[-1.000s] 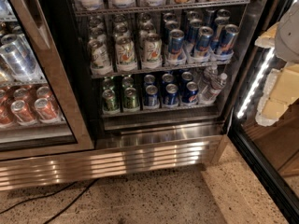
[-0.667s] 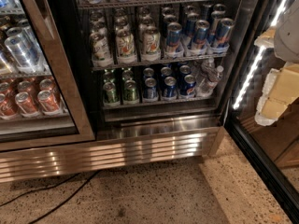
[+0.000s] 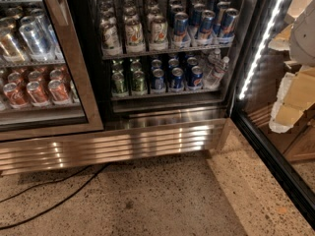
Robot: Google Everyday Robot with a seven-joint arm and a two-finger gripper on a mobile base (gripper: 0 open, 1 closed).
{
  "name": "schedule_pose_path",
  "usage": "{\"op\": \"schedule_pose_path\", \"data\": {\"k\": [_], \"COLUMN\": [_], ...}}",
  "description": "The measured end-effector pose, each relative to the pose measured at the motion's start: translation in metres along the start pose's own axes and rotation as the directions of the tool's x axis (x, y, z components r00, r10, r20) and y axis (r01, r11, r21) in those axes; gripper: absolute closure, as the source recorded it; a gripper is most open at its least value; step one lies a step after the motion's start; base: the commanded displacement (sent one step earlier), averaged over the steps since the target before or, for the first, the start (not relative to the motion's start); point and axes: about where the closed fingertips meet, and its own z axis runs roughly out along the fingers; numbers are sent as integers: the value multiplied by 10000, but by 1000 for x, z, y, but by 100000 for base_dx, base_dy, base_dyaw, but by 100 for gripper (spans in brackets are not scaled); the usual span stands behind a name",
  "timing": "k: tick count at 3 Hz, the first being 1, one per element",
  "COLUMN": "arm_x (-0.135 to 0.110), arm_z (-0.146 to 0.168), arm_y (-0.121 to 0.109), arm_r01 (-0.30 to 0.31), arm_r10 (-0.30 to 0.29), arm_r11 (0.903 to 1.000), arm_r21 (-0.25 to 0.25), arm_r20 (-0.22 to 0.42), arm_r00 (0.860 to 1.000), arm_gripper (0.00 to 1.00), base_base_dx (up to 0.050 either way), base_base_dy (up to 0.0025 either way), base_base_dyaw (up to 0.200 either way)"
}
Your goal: Close right fridge door
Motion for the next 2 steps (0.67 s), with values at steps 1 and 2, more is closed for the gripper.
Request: {"op": "schedule_pose_path", "data": {"k": [1,2], "arm_x": [0,0], "arm_z": [0,0], "arm_y": [0,0], "arm_r01": [0,0], "arm_r10": [0,0], "arm_r11": [10000,10000], "arm_r21": [0,0], "arm_r20": [0,0], "arm_r00": [10000,10000], "arm_gripper": [0,0], "base_base_dx": [-4096,-4090], "base_base_dy": [246,234], "base_base_dyaw": [-11663,-11573]}}
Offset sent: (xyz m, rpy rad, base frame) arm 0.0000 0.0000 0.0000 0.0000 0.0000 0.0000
